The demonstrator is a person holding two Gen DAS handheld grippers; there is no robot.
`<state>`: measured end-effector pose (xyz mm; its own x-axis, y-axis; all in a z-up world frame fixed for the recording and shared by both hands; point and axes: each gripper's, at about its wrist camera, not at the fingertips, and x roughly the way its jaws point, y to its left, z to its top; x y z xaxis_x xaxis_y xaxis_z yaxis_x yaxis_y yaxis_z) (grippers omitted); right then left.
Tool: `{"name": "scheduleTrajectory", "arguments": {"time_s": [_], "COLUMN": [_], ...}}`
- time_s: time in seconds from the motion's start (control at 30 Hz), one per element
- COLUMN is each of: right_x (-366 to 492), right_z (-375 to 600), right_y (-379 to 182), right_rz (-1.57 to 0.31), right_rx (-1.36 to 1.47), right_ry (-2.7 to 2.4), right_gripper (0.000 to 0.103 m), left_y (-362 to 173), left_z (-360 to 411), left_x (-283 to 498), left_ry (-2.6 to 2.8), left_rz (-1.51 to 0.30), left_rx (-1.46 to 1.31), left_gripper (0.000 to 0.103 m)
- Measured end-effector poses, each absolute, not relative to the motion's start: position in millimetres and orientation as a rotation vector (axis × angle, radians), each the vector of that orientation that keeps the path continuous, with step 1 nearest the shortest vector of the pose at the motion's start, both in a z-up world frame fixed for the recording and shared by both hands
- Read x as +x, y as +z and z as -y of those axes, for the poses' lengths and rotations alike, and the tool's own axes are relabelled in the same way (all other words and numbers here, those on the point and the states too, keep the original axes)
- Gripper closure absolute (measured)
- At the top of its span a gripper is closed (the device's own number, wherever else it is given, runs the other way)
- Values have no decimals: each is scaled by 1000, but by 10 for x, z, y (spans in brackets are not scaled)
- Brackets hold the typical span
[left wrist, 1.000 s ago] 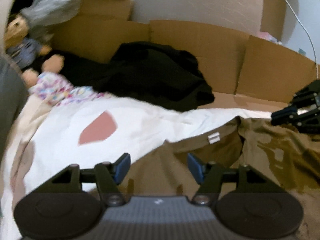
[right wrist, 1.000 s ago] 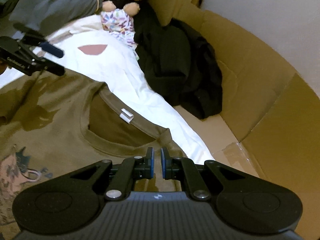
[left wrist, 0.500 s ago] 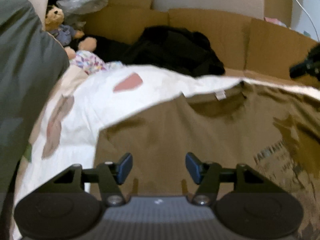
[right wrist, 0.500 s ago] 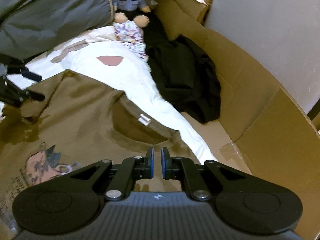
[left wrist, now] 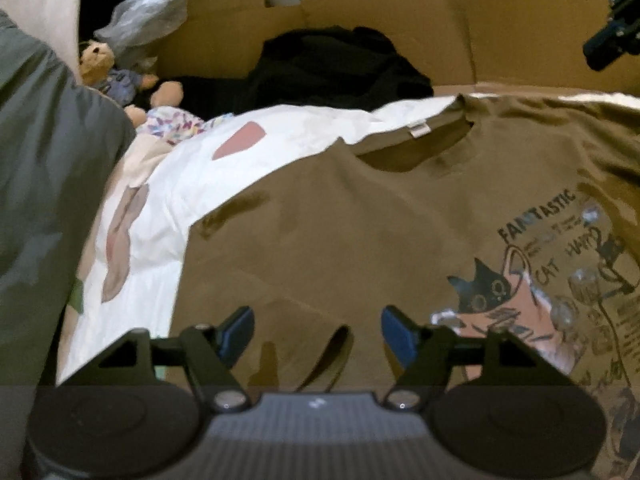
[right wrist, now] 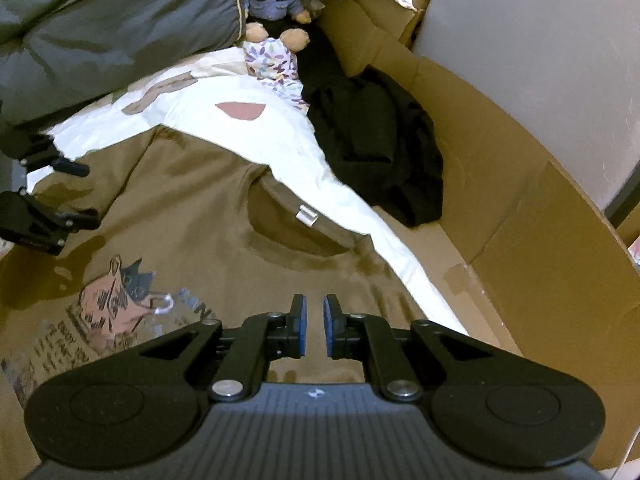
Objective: Fold clothes
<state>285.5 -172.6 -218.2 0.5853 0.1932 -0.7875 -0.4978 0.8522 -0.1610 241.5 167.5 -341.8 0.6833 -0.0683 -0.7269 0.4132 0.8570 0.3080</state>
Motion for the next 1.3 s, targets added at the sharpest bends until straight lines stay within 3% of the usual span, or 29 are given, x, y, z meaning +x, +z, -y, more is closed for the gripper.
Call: {"name": "scheduleTrajectory", "arguments": {"time_s": [0.03, 0.07, 0.1, 0.13, 0.23, 0.3, 0.33, 0.43, 0.83, 1.3], "right_x": [2838, 2826, 2819, 2812, 2801, 2788, 2778, 2737, 2682, 2751], "right_z": [1731, 1733, 1736, 1737, 1733, 1717, 1707, 1681, 1658, 1680], "right_y": [-2213, -2238, -2267, -2309, -2389, -2458, -2487, -2525, -2532, -2819], "right_rz": [-860, -863, -867, -872, -881, -888, -892, -898, -903, -957], "right_rx": [-388, -388, -387, -384, -380, -379, -380, -384, -407, -425], "right_ry": [418, 422, 426, 432, 444, 463, 472, 487, 502, 490], "right_gripper": [84, 84, 83, 83, 83, 83, 83, 83, 83, 83], "left_y": [-3446, -3466, -3497, -3543, -3618, -3634, -3626, -3527, -2915, -2946], "left_z": [-1660, -1651, -1644, -1637, -1658, -1686, -1708, -1839, -2719, -3720], "left_x": [2420, 2419, 2430, 2454, 2475, 2469, 2476, 2521, 2793, 3194], "left_ry": [-282, -280, -275, -270, -258, -267, -284, -307, -146, 125], "left_rz": [-778, -776, -786, -806, -837, -839, -847, -862, -794, -805], "left_rx": [482, 484, 485, 486, 487, 495, 496, 439, 264, 80], "left_gripper": [36, 49, 55, 59, 60, 72, 87, 96, 100, 100]}}
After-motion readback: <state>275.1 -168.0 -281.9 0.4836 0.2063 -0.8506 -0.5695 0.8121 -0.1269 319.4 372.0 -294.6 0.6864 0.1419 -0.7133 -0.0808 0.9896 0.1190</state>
